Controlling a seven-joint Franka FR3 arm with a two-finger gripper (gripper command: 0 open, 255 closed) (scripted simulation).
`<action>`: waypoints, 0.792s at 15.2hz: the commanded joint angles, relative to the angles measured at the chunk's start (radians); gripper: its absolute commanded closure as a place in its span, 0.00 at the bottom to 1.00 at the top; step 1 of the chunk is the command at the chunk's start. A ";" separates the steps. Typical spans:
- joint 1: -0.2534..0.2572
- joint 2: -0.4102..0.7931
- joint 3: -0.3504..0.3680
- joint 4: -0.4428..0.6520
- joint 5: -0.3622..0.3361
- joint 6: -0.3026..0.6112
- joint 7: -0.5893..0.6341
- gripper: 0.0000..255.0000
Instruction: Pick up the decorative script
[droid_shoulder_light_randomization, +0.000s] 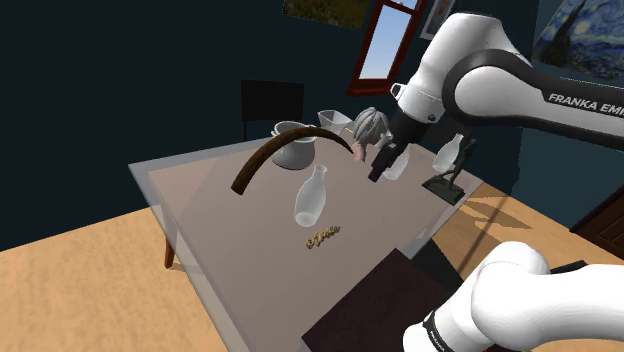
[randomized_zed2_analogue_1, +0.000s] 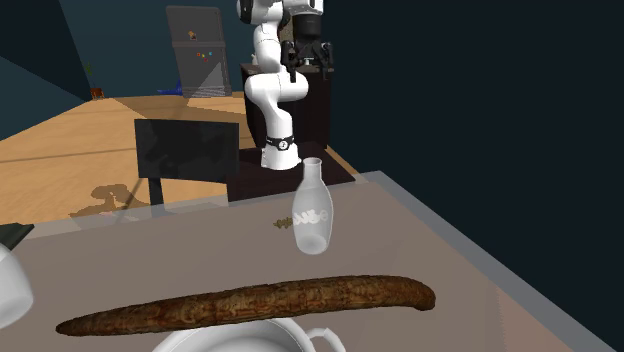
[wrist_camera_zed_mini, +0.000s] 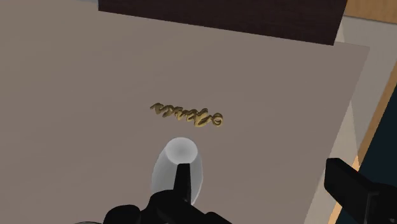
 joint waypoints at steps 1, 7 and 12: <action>0.004 0.020 -0.004 -0.051 -0.018 0.074 -0.032 0.00; 0.013 0.119 0.001 -0.186 -0.070 0.315 -0.096 0.00; 0.005 0.260 0.007 -0.260 -0.130 0.536 -0.133 0.00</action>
